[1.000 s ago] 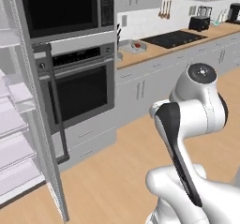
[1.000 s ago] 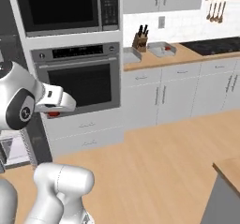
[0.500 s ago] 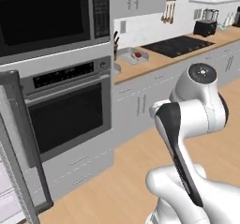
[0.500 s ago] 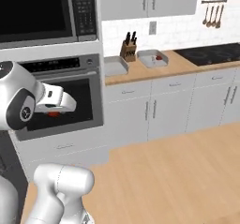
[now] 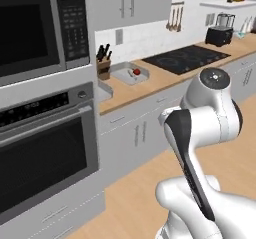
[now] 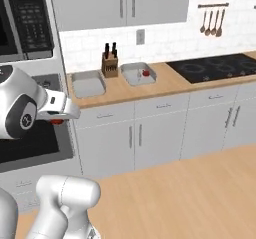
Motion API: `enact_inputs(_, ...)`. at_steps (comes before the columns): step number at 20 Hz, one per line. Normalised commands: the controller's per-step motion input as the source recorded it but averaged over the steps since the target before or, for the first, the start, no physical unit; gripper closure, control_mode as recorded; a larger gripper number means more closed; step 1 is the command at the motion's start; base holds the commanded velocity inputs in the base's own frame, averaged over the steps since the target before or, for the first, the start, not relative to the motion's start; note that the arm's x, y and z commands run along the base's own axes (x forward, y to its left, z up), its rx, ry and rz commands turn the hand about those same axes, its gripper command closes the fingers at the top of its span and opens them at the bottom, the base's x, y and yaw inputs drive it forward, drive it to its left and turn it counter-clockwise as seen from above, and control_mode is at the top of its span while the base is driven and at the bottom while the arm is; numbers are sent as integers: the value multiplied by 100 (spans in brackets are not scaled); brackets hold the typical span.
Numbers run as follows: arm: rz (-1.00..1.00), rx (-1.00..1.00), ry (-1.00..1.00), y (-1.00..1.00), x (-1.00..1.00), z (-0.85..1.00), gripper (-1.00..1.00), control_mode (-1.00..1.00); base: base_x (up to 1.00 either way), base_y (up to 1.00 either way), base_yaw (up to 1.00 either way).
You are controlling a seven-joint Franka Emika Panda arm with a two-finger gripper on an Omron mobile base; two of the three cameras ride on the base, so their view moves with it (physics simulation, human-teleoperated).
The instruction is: Place one bell pepper and one fish in each tupperware on the nearby counter, to pack two identical lunches.
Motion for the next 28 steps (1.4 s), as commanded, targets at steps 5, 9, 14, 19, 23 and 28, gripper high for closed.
enact_inputs(5, 0, 0, 0, 0, 0, 0, 100, 100, 100, -32, 0)
enact_inputs(9, 0, 0, 0, 0, 0, 0, 100, 100, 100, -40, 19)
enact_inputs(14, 0, 0, 0, 0, 0, 0, 100, 100, 53, -34, 61)
enact_inputs(19, 0, 0, 0, 0, 0, 0, 100, 100, 31, -28, 67)
enact_inputs(23, 0, 0, 0, 0, 0, 0, 100, 100, 38, -77, 43)
enact_inputs(28, 0, 0, 0, 0, 0, 0, 100, 100, 10, -42, 9)
